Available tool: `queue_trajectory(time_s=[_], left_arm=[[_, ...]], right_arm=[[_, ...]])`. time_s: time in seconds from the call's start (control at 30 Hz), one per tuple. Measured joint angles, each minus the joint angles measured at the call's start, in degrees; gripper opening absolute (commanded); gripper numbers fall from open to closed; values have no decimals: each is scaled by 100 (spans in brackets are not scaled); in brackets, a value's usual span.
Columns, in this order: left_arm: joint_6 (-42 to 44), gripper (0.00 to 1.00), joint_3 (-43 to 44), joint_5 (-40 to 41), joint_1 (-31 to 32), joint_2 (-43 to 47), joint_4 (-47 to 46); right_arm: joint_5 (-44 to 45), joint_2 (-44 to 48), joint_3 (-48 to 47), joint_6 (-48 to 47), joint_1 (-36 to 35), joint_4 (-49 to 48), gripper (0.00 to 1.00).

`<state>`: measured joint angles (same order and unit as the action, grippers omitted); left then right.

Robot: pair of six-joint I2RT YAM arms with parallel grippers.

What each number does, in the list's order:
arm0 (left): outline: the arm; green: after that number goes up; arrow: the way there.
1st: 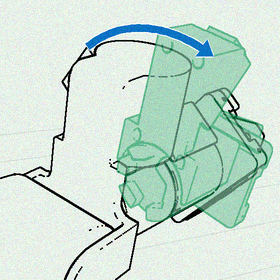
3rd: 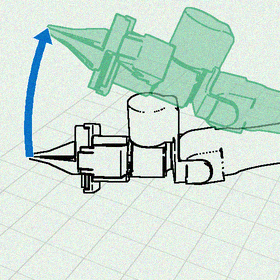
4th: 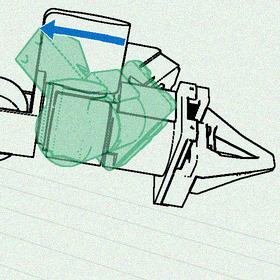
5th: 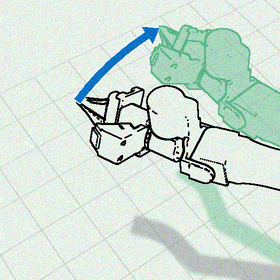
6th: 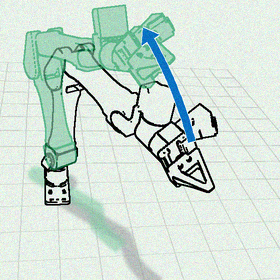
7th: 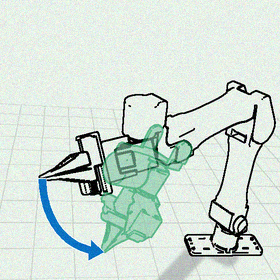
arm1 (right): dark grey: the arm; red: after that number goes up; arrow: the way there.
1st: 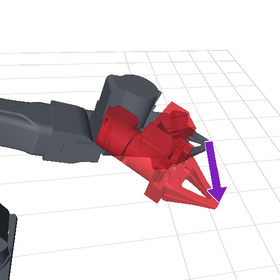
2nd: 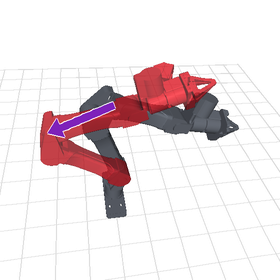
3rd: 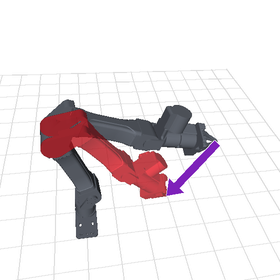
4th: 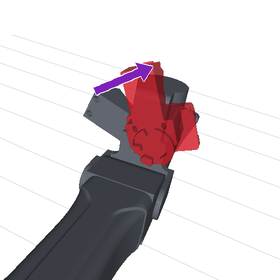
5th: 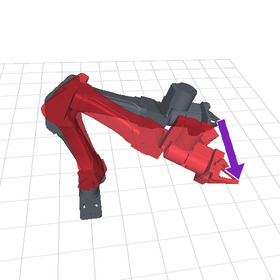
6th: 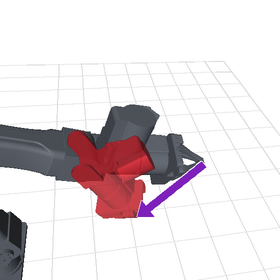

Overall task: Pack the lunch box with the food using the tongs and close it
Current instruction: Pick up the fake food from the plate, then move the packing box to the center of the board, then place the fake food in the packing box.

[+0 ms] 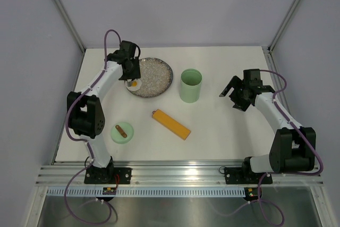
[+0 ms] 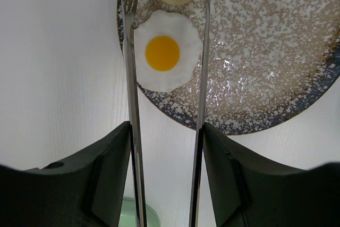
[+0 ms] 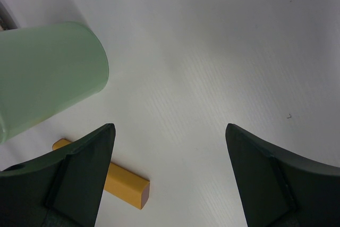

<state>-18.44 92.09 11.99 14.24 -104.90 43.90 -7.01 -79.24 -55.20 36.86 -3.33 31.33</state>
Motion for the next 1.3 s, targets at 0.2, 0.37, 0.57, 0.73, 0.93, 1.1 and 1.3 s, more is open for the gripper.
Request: queue_trajectory(time_s=[0.2,0.37,0.57,0.73,0.93,1.1,1.3], left_arm=[[20,48,2,52,0,-179,-4],[68,30,4,48,0,-212,0],[105,11,26,24,9,-210,28],[153,3,57,-44,90,-4,210],[315,2,339,-238,581,800,671],[367,1,636,-651,1130,1495,881],[363,1,949,-1169,1388,1687,1128]], right_arm=[[0,-2,0,0,0,0,93],[2,-2,0,0,0,0,92],[4,-2,0,0,0,0,93],[4,-2,0,0,0,2,93],[2,-4,0,2,-2,-4,92],[-2,-190,-2,26,-133,-92,88],[-11,-804,-243,173,-476,-326,88]])
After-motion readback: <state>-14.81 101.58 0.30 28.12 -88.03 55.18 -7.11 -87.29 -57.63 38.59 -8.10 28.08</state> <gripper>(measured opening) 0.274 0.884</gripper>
